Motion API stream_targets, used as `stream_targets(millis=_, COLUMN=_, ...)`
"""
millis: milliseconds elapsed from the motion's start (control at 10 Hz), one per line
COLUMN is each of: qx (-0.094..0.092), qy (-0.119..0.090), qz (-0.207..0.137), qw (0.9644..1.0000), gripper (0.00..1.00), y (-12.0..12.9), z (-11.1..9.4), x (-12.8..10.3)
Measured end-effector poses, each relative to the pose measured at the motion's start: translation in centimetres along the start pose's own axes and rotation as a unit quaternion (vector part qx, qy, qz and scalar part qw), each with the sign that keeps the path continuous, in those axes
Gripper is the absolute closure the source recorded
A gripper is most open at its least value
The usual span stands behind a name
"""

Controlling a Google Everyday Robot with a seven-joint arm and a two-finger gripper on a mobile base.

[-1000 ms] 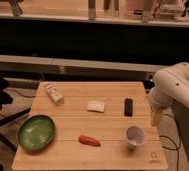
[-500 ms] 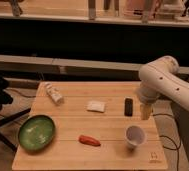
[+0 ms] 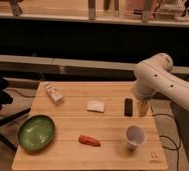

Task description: Wipe the white sponge on the table

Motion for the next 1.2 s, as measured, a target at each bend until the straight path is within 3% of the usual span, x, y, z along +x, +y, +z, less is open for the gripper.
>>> stream_targets(millis=200, qx=-0.001, qy=-0.001, qz=-0.016, qw=0.9999, gripper=0.2, y=-0.8, z=0.3, x=-2.2)
stream_targets(millis=500, qx=-0.001, qy=0.001, qz=-0.036, qw=0.9993, gripper=0.2, y=-1.2, z=0.8, x=-2.3)
stream_targets(millis=1000, qx=0.0, qy=-0.007, qz=-0.083, qw=0.9965, gripper=0.2, y=-2.7, z=2.0, x=-6.2)
stream_targets(millis=1200, qx=-0.003, qy=-0.011, qz=-0.099, qw=0.995, gripper=0.2, y=-2.8, z=2.5, x=-6.3)
